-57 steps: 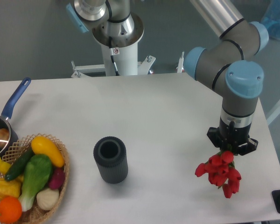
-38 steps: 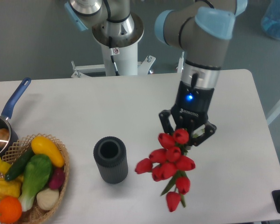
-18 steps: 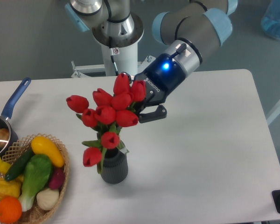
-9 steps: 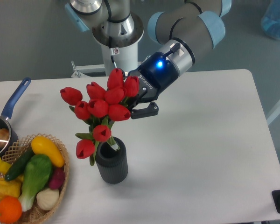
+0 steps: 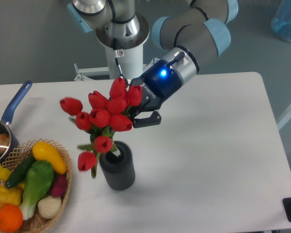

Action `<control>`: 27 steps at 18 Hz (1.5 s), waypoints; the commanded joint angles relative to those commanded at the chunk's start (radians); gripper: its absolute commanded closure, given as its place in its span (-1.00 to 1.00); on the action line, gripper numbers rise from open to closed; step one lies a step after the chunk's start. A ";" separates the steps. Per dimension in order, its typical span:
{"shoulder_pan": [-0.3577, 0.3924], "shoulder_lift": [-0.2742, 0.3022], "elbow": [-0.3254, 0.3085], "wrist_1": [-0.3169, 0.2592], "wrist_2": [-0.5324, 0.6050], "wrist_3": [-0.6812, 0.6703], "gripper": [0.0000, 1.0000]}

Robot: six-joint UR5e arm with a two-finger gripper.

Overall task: Insert the flowers into the vase
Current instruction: 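Push the tulip stems deeper into the vase with the gripper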

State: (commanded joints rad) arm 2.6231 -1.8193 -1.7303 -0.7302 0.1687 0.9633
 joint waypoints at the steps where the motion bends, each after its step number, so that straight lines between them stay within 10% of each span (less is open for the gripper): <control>1: 0.000 0.000 0.000 0.000 0.000 0.000 1.00; 16: -0.012 -0.089 -0.100 -0.002 0.018 0.211 0.97; 27: -0.005 -0.109 -0.169 -0.005 0.076 0.321 -0.33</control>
State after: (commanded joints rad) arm 2.6185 -1.9282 -1.8991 -0.7348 0.2452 1.2840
